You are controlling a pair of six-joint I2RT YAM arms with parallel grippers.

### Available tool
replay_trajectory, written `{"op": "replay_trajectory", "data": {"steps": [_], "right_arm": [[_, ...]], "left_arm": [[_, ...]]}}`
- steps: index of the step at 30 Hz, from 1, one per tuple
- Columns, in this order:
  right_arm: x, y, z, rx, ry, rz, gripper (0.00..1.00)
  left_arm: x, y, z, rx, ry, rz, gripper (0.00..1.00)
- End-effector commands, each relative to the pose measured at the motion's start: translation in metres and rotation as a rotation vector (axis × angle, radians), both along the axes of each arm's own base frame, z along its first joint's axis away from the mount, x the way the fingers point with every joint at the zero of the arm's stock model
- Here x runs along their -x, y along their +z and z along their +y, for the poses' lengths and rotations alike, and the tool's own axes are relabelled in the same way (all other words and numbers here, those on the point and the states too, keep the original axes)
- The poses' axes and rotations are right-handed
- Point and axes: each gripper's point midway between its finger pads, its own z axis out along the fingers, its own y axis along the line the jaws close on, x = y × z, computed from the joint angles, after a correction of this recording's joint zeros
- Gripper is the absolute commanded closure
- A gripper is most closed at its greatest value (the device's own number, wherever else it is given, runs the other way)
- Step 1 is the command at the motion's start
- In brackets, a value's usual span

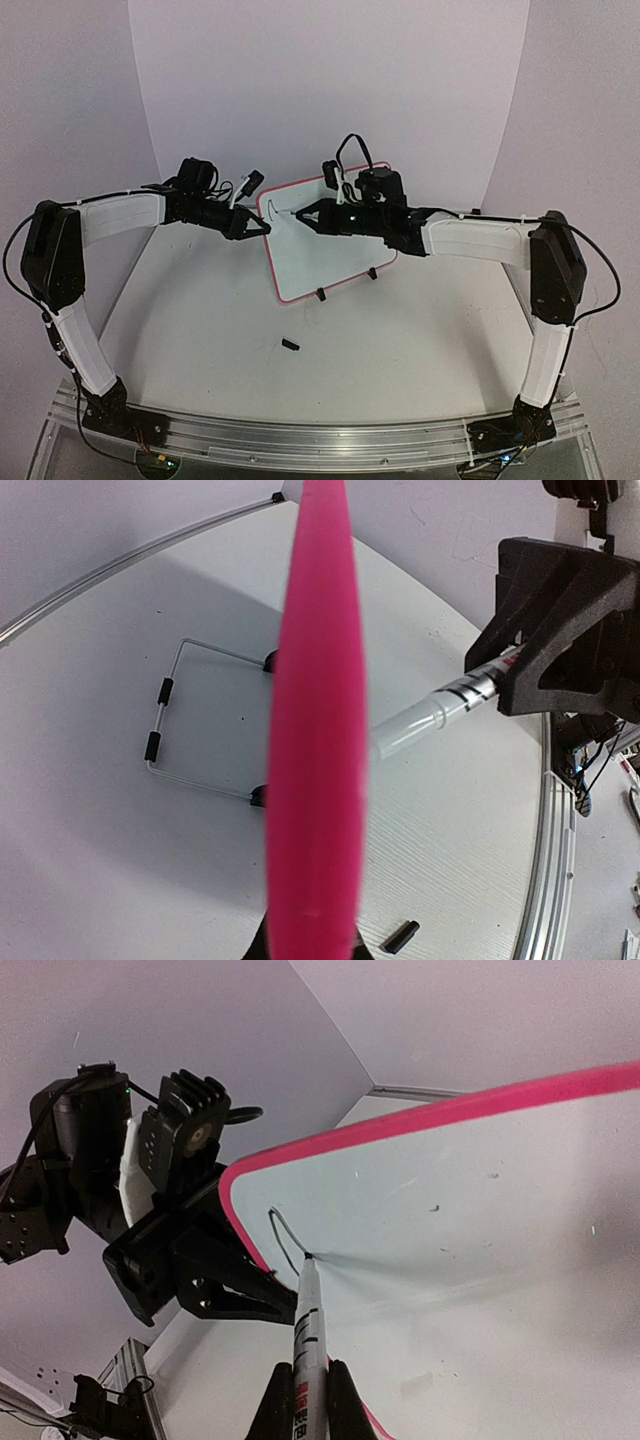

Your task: Write a sentence on the whiteboard

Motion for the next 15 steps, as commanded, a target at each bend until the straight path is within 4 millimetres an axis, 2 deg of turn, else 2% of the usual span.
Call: {"op": "replay_trajectory", "data": {"steps": [1,8,15], "right_arm": [[-0.002,0.015,-0.013,-0.014,-0.052,-0.02,1.0],[0.0,0.01,-0.015,-0.006,-0.054,-0.007,1.0],[-0.004,0.027,-0.013,-0.03,-0.061,-0.034,1.0]], "left_arm": [[0.02,-0.004,-0.004,-0.015,-0.043,0.059,1.0],[0.02,-0.003,-0.004,-0.014,-0.044,0.058,1.0],[0.021,-0.003,-0.004,-0.014,-0.044,0.058,1.0]]}}
